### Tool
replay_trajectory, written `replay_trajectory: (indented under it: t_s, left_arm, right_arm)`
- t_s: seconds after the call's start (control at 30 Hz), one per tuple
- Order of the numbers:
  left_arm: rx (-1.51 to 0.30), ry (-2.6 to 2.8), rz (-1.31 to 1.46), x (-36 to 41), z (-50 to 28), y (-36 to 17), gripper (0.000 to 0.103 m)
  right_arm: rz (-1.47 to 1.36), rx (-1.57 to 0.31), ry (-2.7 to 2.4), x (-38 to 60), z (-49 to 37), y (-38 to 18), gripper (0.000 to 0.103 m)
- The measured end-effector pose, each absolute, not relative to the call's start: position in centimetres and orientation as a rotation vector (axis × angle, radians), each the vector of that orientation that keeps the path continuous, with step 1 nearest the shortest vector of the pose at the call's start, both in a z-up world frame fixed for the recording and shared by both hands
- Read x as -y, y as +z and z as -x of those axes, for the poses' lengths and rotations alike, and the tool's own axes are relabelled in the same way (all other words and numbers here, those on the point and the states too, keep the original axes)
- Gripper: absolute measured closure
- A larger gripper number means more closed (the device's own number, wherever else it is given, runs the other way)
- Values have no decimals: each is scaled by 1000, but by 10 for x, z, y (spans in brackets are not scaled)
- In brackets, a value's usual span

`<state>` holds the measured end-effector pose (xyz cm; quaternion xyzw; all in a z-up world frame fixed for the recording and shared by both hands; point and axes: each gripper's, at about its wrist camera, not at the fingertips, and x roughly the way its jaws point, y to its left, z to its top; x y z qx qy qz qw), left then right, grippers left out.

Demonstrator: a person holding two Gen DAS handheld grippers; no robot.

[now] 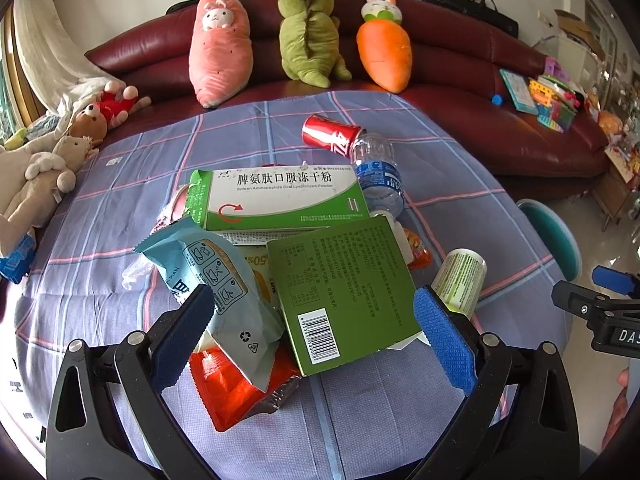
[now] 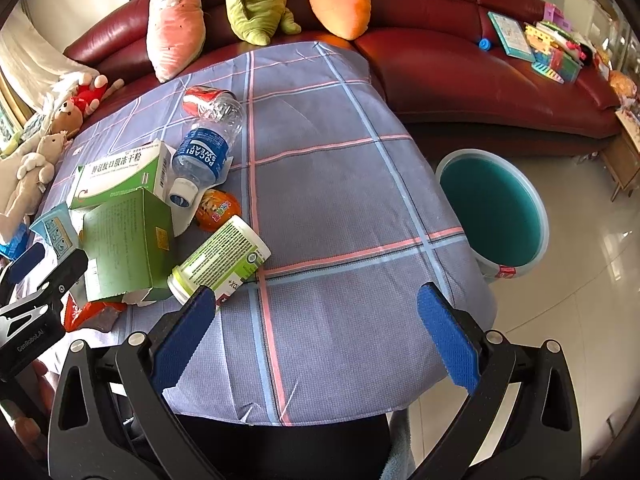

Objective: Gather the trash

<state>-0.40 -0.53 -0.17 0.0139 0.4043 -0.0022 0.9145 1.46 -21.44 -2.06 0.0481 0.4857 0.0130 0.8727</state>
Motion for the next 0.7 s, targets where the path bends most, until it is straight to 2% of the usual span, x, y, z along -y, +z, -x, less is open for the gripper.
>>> replay_trajectory:
  t_s: [0.7]
  left_arm:
    - [-833, -7, -32, 7, 3, -2, 4]
  right_arm:
    - [-93, -1026, 24, 213, -17, -22, 6]
